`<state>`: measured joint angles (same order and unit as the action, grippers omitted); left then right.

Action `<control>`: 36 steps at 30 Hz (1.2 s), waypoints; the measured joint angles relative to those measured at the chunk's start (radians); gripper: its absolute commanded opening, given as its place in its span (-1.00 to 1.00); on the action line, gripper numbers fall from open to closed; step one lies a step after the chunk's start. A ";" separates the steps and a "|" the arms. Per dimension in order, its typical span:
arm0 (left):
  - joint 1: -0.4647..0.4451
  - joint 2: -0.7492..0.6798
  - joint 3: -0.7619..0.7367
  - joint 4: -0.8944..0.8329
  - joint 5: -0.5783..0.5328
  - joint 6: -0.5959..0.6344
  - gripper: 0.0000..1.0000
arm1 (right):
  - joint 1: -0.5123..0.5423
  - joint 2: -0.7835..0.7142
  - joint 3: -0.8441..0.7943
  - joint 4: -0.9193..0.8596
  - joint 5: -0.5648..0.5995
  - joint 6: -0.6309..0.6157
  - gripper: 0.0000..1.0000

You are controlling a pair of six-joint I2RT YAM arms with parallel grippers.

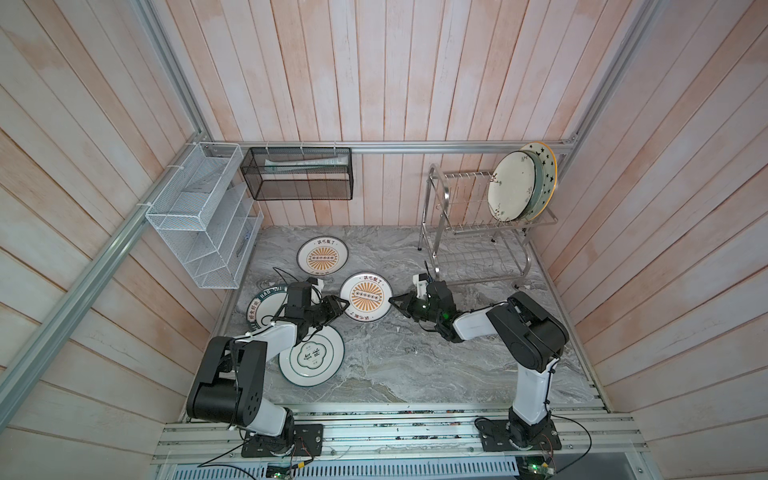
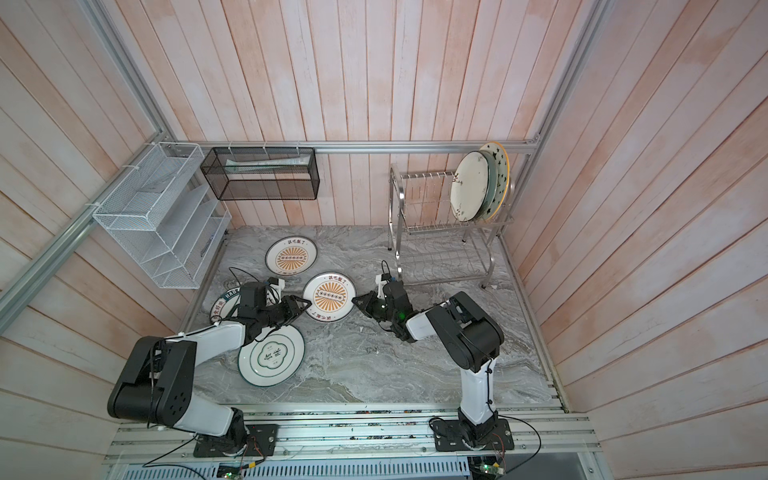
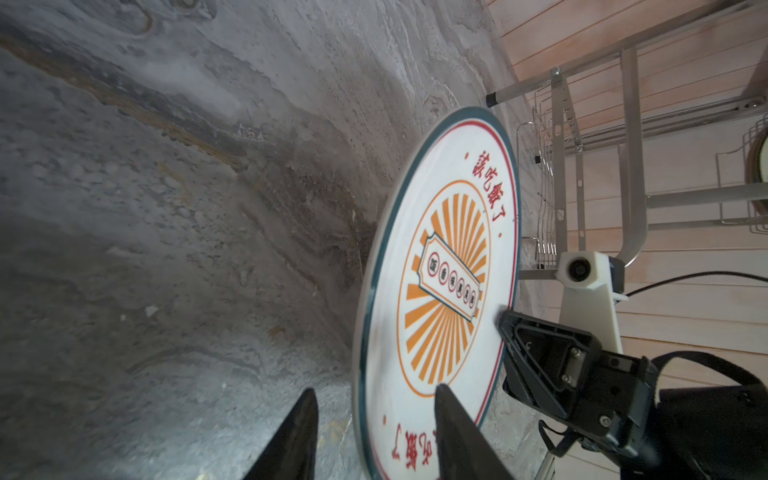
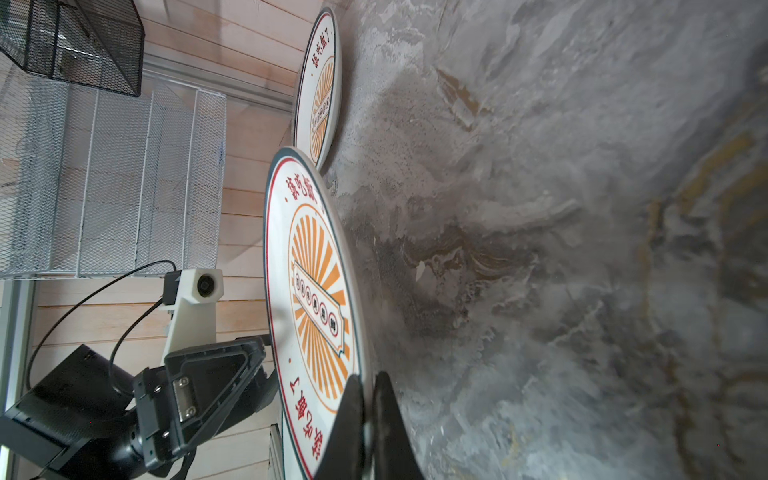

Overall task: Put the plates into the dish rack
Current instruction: 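Grasp the tilted sunburst plate rim with the right gripper while the left approaches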

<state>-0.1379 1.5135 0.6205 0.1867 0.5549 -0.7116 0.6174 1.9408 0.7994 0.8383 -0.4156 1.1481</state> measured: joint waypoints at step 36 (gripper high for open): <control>-0.022 -0.047 0.049 0.060 0.092 -0.053 -1.00 | -0.004 -0.151 -0.019 -0.114 0.006 -0.058 -0.88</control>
<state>-0.1600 1.4662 0.6697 0.2462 0.6472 -0.7650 0.6132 1.7893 0.7803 0.7246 -0.4099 1.0897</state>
